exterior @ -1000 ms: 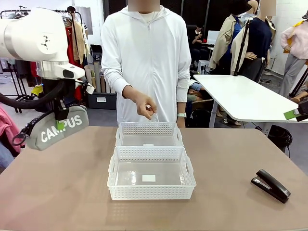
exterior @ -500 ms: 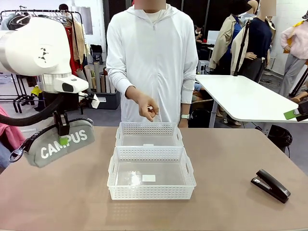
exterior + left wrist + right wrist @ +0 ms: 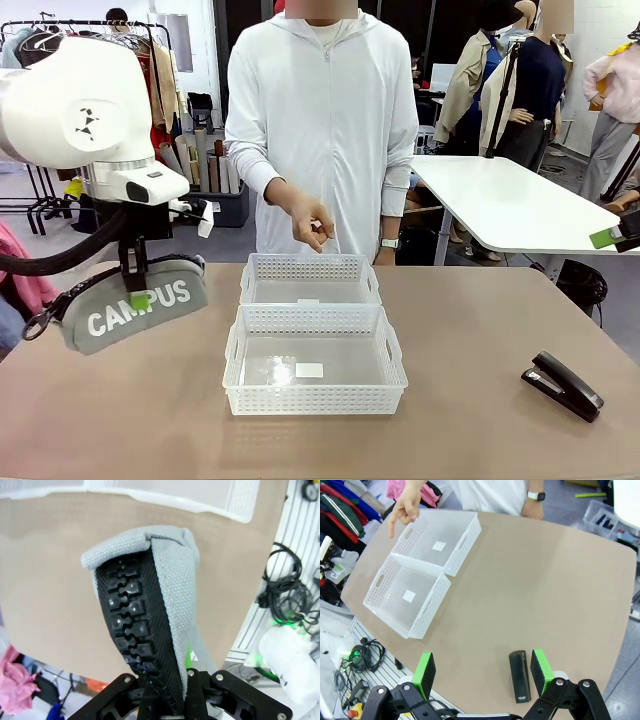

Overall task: Distribute items into two baskets.
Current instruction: Move the picked Pencil pouch towards the Organizing basket indicated by the person, stopping as directed.

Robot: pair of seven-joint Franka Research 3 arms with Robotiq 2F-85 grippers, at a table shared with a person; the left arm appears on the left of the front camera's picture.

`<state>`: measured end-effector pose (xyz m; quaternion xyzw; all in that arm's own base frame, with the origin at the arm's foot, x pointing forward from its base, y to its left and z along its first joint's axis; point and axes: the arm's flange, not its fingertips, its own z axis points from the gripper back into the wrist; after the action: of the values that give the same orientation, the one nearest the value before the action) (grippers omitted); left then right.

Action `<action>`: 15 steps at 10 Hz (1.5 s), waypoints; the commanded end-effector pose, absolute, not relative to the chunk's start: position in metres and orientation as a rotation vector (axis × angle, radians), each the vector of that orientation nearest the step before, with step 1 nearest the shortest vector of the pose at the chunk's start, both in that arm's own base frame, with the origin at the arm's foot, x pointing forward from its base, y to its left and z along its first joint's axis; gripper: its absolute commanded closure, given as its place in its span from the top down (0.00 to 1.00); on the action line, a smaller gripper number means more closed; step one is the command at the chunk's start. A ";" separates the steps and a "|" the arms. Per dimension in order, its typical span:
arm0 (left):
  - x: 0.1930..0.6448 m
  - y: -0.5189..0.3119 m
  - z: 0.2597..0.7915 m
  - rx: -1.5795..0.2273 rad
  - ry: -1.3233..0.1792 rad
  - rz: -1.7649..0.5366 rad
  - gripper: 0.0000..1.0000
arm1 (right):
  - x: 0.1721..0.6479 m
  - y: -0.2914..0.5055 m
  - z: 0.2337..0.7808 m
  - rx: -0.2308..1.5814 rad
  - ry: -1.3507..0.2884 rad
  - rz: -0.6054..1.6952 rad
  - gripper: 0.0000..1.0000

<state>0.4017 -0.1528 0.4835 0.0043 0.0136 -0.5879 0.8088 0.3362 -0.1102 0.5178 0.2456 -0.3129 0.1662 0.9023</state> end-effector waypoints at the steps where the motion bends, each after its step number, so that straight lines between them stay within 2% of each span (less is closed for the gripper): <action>1: 0.406 -0.158 0.492 -0.016 -0.001 -1.346 0.00 | 0.336 -0.110 0.517 0.529 -0.668 0.357 1.00; 5: 0.416 -0.200 0.486 0.020 0.046 -1.469 0.00 | 0.336 -0.110 0.517 0.529 -0.668 0.357 1.00; 13: 0.405 -0.280 0.444 0.117 0.138 -1.613 0.00 | 0.336 -0.110 0.517 0.529 -0.668 0.357 1.00; 15: 0.402 -0.231 0.469 0.216 0.130 -1.400 0.00 | 0.336 -0.110 0.517 0.529 -0.668 0.357 1.00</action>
<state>0.4053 -0.2640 0.4486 0.0658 0.0633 -0.6886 0.7193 0.3361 -0.1101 0.5179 0.2453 -0.3129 0.1664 0.9024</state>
